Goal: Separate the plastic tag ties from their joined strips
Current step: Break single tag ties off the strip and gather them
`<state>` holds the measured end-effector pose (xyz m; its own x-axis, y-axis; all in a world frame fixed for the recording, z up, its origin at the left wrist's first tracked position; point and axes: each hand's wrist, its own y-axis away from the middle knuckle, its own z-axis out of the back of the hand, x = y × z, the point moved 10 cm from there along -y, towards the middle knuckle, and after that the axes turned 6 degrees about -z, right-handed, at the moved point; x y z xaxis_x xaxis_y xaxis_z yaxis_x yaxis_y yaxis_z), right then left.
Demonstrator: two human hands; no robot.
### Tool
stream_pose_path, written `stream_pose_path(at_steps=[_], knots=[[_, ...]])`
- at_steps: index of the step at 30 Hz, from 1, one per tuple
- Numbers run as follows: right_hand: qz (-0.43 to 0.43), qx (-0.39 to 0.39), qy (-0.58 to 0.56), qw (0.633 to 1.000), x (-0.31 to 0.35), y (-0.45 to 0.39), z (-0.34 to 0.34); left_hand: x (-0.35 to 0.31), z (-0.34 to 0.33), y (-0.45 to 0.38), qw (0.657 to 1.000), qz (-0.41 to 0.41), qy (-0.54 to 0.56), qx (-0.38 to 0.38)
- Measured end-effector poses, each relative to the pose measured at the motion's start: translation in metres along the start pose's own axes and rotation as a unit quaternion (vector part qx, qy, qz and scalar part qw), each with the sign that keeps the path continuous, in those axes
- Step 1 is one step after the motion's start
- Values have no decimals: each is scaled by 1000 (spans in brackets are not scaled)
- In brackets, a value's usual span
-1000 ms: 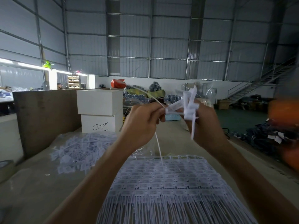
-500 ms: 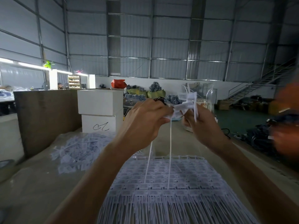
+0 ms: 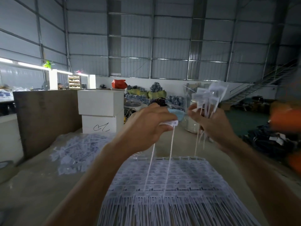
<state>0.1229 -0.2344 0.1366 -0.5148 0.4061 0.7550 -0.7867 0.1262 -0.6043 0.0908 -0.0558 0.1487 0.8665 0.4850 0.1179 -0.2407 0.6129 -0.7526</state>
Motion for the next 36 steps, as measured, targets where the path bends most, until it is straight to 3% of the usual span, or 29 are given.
stream_pose_path(at_steps=[10,14,18,26,32,36], knots=[[24,107,-105,988,19,12,-24,0,20,2,996,24,9,-81],[36,131,-66,989,24,13,-38,1,27,3,993,28,-1,-110],[44,174,-121,976,30,20,-47,-5,32,4,991,9,-6,-135],[-27,142,-178,973,19,20,-53,-8,33,3,988,1,-31,-152],[-20,160,-133,978,18,21,-53,-9,31,2,987,-5,-32,-158],[-33,150,-160,975,14,18,-48,-10,27,1,988,-15,-3,-151]])
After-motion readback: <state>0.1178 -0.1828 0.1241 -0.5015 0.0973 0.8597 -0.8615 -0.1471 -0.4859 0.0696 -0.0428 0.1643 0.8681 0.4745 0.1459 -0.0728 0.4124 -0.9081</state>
